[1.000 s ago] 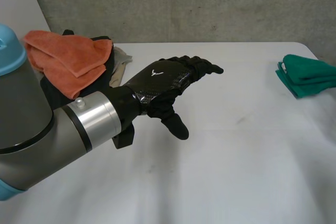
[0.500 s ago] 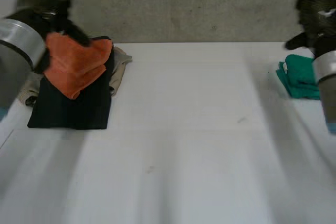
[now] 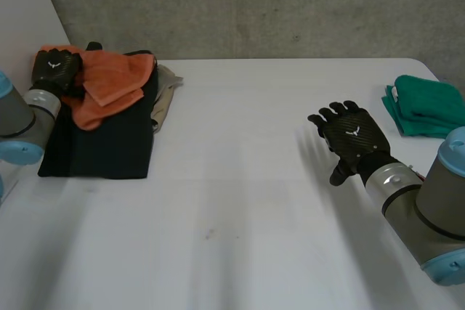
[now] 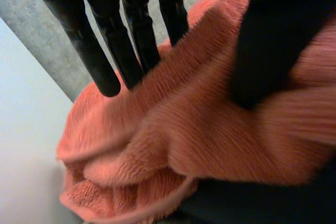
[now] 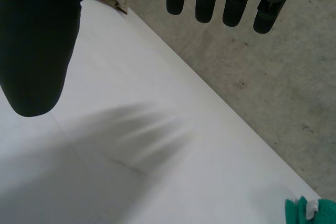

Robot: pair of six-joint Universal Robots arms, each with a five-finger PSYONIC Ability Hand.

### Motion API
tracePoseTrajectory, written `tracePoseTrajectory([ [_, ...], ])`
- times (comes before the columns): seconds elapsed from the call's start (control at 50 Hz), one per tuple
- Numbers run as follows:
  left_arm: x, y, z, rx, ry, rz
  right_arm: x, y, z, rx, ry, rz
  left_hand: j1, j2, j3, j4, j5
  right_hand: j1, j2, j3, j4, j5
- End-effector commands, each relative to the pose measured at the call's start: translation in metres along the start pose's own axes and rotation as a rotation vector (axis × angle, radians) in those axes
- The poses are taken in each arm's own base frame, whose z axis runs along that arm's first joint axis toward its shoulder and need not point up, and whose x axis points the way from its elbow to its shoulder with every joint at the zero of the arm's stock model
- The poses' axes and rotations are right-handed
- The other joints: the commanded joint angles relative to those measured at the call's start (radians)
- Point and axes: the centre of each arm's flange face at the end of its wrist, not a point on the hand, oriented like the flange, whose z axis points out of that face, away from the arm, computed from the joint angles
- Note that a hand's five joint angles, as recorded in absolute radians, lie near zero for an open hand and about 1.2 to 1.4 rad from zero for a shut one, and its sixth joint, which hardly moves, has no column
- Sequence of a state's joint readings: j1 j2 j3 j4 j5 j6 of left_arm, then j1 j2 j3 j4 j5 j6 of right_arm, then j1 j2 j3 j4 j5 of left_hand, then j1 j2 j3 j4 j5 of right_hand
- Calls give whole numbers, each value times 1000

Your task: Fold the laundry.

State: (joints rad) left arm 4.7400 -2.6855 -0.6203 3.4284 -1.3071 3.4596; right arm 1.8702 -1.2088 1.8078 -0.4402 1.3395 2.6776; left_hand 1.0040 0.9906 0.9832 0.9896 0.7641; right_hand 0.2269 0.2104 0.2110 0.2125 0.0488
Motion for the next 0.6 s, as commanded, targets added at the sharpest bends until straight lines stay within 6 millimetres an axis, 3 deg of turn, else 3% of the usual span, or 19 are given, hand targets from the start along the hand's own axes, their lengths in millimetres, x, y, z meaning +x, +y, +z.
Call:
tracePoseTrajectory([
  [0.02,-12,-59,3,105,-86,-27,8,-1,-1,6,32,5,392,406,413,407,458,-52,-36,-36,-38,-49],
  [0.08,-18,-105,-4,182,-123,-45,14,-4,-1,14,49,5,392,406,413,407,458,-52,-36,-36,-38,-49],
  [0.1,-18,-140,-11,261,-121,-76,15,-5,-1,18,53,4,392,406,413,407,458,-52,-36,-36,-38,-49],
  [0.16,-13,-191,-27,372,-88,-142,17,-8,0,29,60,10,392,406,413,407,458,-52,-36,-36,-38,-49],
  [0.18,-5,-222,-40,432,-46,-196,18,-9,1,32,65,12,392,406,413,407,458,-52,-36,-36,-38,-49],
  [0.24,9,-261,-61,495,20,-261,22,-12,1,38,84,24,392,406,413,407,458,-52,-36,-36,-38,-49],
  [0.26,21,-283,-77,523,66,-301,23,-12,1,36,92,29,392,406,413,407,458,-52,-36,-36,-38,-49],
  [0.3,35,-301,-92,545,108,-333,28,-14,1,39,120,44,392,406,413,407,458,-52,-36,-36,-38,-49],
  [0.32,53,-315,-107,557,153,-358,30,-14,0,38,130,49,392,406,413,407,458,-52,-36,-36,-38,-49],
  [0.38,82,-328,-127,556,212,-392,41,-18,0,42,178,73,392,406,413,407,458,-52,-36,-36,-38,-49],
  [0.4,103,-329,-140,528,251,-412,44,-18,0,42,189,78,392,406,413,407,458,-52,-36,-36,-38,-49],
  [0.46,139,-321,-159,450,314,-436,60,-21,-1,49,245,105,392,406,413,407,458,-52,-36,-36,-38,-49],
  [0.48,165,-308,-173,378,368,-443,64,-21,-1,50,258,112,392,406,413,407,458,-52,-36,-36,-38,-49],
  [0.52,190,-294,-188,304,418,-440,76,-21,-2,53,289,133,392,406,413,407,458,-52,-36,-36,-38,-49],
  [0.54,217,-274,-203,222,473,-431,80,-20,-2,52,300,138,392,406,413,407,458,-52,-36,-36,-38,-49],
  [0.6,251,-245,-225,109,546,-408,93,-17,0,49,331,153,392,406,413,407,458,-52,-36,-36,-38,-49],
])
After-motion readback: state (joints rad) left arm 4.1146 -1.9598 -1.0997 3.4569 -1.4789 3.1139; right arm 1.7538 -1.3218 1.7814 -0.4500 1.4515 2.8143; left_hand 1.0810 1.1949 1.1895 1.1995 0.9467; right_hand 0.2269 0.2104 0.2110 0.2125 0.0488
